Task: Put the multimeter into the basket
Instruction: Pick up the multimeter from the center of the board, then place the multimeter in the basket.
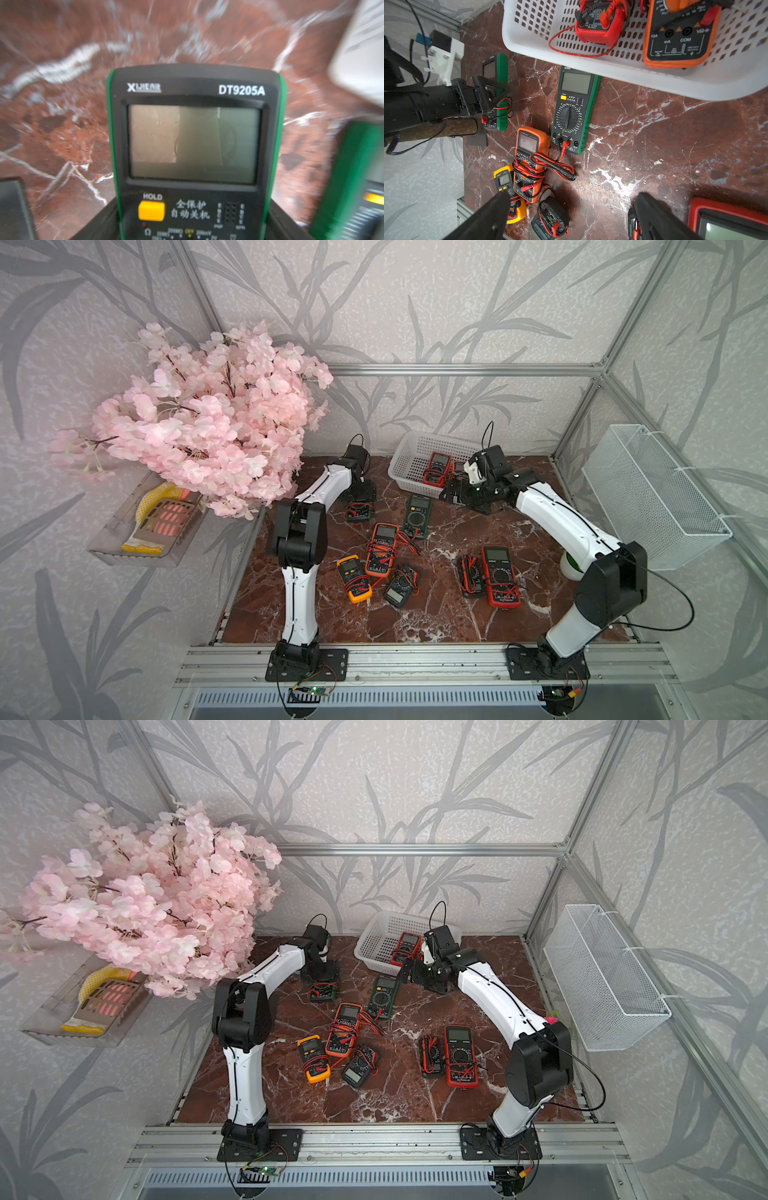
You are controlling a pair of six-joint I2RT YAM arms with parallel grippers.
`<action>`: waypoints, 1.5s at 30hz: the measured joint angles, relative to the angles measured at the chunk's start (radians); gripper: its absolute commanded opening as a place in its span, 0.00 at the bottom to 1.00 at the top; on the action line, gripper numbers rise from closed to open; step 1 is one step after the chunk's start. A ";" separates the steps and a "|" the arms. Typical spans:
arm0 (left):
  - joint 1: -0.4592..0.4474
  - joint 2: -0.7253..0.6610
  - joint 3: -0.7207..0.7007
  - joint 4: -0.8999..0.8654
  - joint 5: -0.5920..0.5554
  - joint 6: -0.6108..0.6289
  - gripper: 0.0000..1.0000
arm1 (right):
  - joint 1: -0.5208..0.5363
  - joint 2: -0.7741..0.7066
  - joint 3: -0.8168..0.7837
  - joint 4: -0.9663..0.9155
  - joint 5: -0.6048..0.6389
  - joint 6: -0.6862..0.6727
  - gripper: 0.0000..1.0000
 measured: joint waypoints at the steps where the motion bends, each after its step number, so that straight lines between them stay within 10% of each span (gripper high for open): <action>1: -0.004 -0.009 0.018 0.000 0.006 -0.002 0.51 | -0.002 0.000 0.005 0.002 -0.001 0.000 0.99; 20: -0.163 -0.014 0.462 -0.057 0.045 -0.008 0.51 | -0.061 0.000 0.032 0.024 -0.029 0.020 0.99; 45: -0.284 0.272 0.692 0.156 -0.157 0.034 0.52 | -0.160 -0.013 -0.049 0.064 -0.056 0.027 0.99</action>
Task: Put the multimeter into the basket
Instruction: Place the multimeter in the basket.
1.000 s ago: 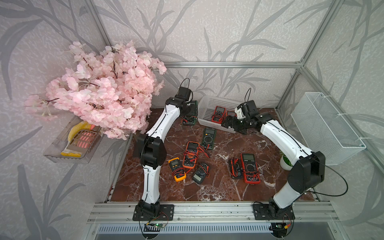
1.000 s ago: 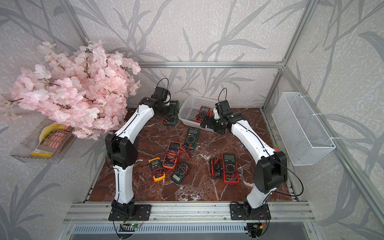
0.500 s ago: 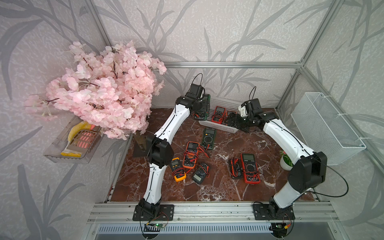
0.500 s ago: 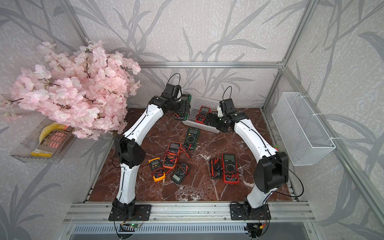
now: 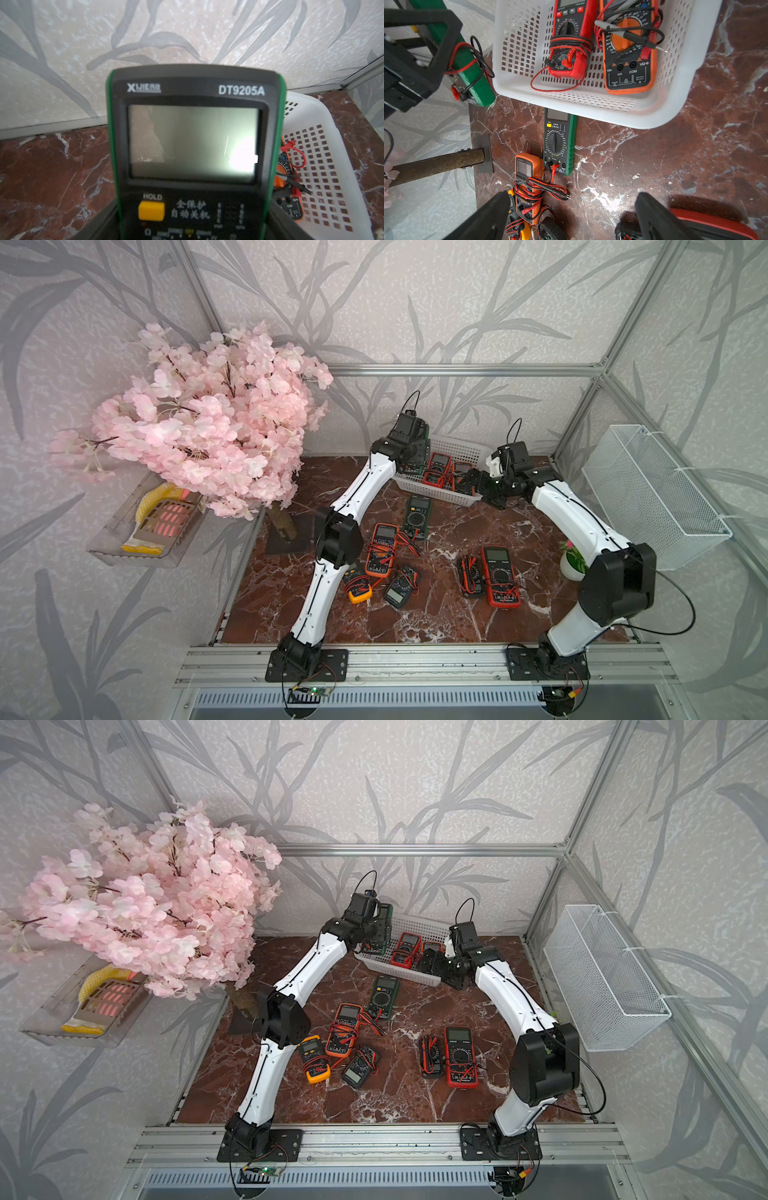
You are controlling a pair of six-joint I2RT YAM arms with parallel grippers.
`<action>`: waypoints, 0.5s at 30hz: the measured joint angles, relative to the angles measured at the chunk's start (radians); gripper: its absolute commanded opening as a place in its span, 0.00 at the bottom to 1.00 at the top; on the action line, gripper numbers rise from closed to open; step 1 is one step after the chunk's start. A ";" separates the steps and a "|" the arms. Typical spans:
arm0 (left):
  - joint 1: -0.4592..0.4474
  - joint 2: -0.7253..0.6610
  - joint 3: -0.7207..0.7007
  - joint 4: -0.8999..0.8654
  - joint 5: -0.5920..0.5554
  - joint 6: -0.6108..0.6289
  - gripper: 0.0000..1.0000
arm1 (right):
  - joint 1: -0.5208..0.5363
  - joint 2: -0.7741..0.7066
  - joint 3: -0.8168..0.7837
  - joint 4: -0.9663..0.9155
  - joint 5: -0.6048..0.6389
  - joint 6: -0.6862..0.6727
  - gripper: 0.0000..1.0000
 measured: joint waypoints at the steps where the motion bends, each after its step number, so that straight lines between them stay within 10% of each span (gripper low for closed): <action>1: -0.003 0.009 0.005 0.014 -0.010 0.006 0.52 | -0.001 -0.002 -0.004 0.000 0.000 0.000 0.99; 15: -0.021 0.186 0.078 0.215 -0.095 0.086 0.56 | -0.039 -0.055 -0.080 0.002 0.000 -0.016 0.99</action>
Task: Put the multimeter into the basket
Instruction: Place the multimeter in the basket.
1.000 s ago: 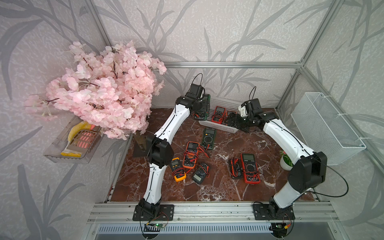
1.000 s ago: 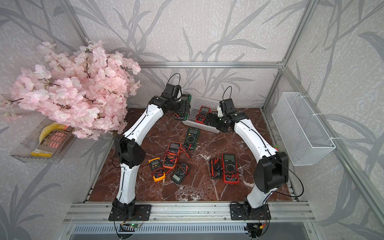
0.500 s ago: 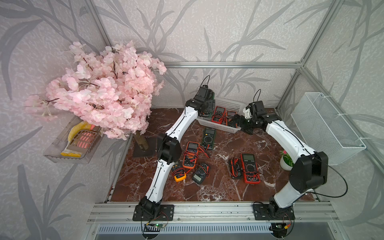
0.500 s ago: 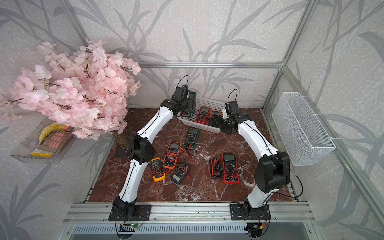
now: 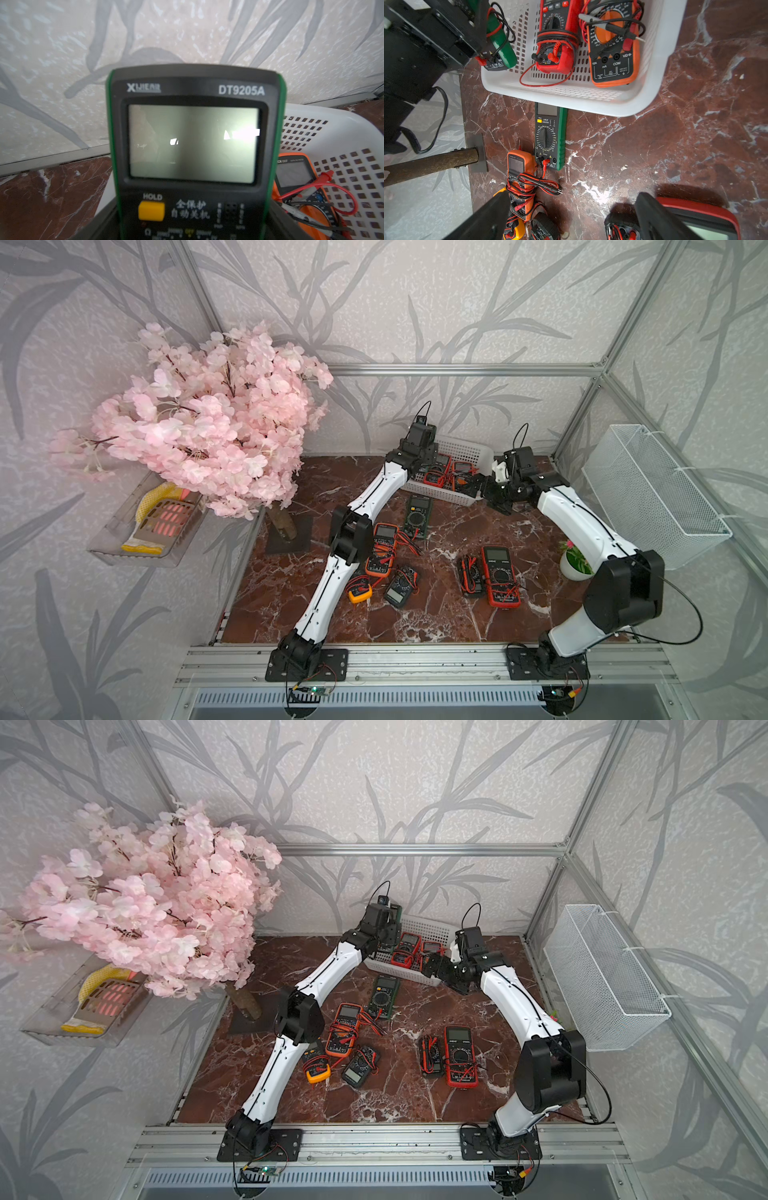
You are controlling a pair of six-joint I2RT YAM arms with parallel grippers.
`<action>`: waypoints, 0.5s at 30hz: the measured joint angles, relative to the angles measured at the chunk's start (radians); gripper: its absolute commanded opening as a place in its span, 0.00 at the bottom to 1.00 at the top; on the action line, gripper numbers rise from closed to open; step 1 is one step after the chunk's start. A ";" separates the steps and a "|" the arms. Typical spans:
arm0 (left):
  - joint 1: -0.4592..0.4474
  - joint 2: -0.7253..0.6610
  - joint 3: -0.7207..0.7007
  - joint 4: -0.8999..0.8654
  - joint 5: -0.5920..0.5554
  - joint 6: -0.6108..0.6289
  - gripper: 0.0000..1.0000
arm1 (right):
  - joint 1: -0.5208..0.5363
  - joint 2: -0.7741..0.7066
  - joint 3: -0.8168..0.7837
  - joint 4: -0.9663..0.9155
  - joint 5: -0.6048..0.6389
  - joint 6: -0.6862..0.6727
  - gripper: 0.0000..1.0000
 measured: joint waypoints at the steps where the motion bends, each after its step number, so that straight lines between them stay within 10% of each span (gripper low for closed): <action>1: 0.000 0.007 0.000 0.003 -0.003 0.003 0.56 | -0.006 -0.005 -0.009 0.000 0.000 0.000 0.99; 15: 0.008 0.084 0.002 0.010 -0.026 0.050 0.66 | -0.037 -0.019 -0.054 0.001 0.000 0.000 0.99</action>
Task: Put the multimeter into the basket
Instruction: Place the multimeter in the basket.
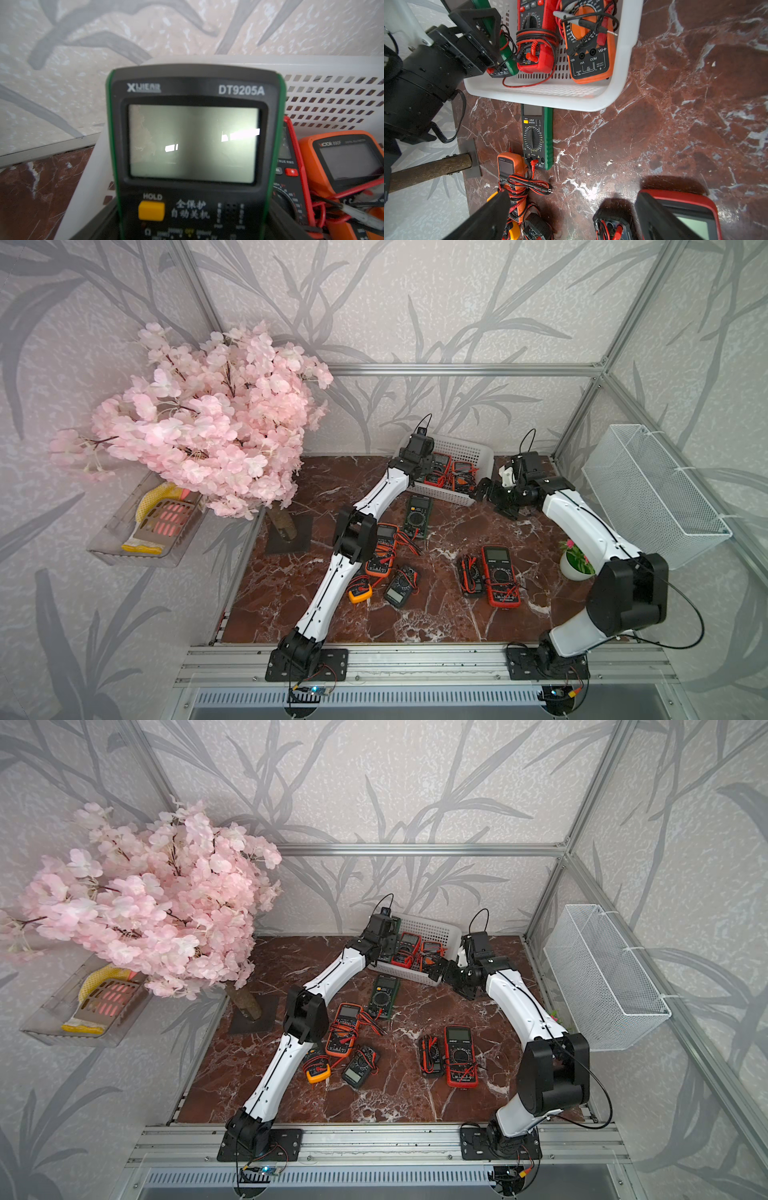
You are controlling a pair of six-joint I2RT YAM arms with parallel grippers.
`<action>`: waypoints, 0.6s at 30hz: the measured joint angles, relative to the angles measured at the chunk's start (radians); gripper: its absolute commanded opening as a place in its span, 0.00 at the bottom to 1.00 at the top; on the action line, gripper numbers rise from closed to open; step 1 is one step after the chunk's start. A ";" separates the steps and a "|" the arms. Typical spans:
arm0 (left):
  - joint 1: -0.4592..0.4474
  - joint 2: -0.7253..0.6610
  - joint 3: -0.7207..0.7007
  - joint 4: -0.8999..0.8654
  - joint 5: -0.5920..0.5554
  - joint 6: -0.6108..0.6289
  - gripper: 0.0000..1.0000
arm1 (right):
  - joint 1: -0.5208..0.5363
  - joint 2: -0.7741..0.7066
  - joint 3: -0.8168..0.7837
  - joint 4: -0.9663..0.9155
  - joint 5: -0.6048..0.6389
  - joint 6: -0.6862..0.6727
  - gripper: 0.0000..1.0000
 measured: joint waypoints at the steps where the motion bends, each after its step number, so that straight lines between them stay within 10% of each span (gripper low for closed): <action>1: 0.002 0.000 0.000 -0.003 0.000 0.002 0.69 | 0.000 0.000 0.000 0.000 0.000 0.000 0.99; 7: 0.010 0.005 0.000 -0.028 -0.003 0.005 0.98 | 0.000 0.000 0.000 0.000 0.000 0.001 0.99; 18: 0.014 0.006 0.008 -0.035 0.015 -0.004 1.00 | 0.000 0.000 0.000 0.000 0.000 0.006 0.99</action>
